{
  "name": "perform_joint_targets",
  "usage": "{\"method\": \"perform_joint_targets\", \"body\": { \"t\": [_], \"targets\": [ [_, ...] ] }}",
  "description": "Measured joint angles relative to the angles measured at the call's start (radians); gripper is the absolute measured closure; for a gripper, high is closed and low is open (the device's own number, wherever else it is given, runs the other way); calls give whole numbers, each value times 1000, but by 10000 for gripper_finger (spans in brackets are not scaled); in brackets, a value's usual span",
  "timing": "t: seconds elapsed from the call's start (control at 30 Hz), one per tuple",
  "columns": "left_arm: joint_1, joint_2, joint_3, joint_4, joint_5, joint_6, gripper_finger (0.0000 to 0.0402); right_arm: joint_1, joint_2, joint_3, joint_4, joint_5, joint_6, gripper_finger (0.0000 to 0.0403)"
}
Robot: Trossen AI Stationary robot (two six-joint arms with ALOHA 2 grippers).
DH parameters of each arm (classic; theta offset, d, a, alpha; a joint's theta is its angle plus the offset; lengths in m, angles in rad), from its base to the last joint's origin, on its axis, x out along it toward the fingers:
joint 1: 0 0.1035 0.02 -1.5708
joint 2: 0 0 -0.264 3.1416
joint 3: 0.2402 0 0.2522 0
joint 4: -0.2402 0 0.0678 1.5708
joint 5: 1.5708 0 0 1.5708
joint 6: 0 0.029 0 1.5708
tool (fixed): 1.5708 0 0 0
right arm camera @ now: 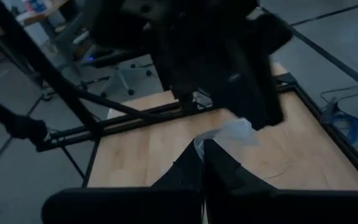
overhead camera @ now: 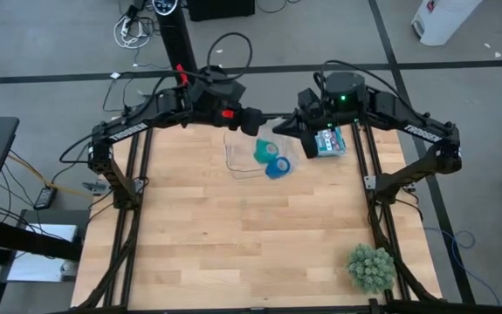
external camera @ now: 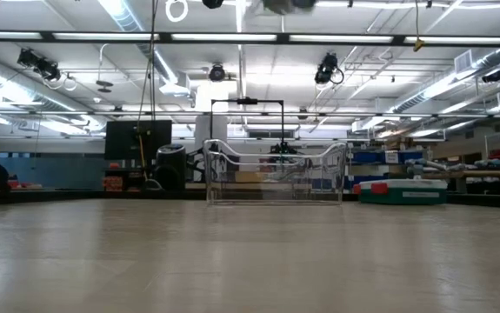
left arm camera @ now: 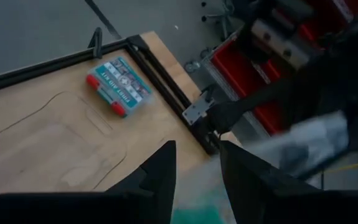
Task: Roll bandage
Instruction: Close the transparent zip bag
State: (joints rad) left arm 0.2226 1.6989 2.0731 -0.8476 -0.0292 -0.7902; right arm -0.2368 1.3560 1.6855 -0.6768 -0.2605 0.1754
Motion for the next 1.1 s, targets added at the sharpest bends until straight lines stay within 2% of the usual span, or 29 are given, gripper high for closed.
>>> {"method": "perform_joint_targets", "body": {
  "t": [0.3,0.53,0.67,0.93,1.0,1.1],
  "targets": [
    [0,6,0,42,55,55,271,8,33,-1,22,-24,24,403],
    [0,-11,0,41,97,85,271,-5,30,-1,-96,-2,34,403],
    [0,-11,0,41,132,131,271,-7,24,0,-192,-43,30,403],
    [-8,-11,0,158,125,376,271,-3,22,0,-382,-199,107,403],
    [-8,-11,0,166,123,409,271,6,18,0,-444,-195,165,403],
    [-4,-11,0,150,102,418,271,23,19,0,-501,-90,297,403]
  ]
}}
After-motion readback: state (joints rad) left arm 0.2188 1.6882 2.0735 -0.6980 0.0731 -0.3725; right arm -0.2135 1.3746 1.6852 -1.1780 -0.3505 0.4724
